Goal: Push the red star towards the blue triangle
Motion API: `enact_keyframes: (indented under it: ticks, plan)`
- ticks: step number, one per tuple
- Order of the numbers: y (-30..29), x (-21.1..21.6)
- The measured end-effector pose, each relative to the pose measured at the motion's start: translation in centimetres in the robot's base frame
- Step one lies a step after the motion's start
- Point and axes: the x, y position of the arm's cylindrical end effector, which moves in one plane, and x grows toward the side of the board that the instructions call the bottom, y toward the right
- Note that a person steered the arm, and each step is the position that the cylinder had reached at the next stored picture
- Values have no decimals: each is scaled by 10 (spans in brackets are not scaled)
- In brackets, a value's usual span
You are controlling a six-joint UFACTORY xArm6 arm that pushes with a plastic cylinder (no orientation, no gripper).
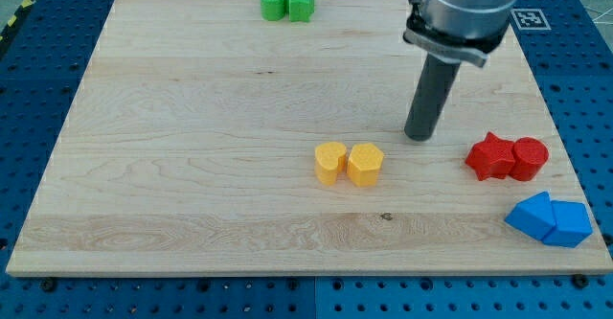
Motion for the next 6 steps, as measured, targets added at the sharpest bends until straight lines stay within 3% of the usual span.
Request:
enact_keyframes:
  ticks: [2,6]
  plan:
    - [62,1]
    - [66,52]
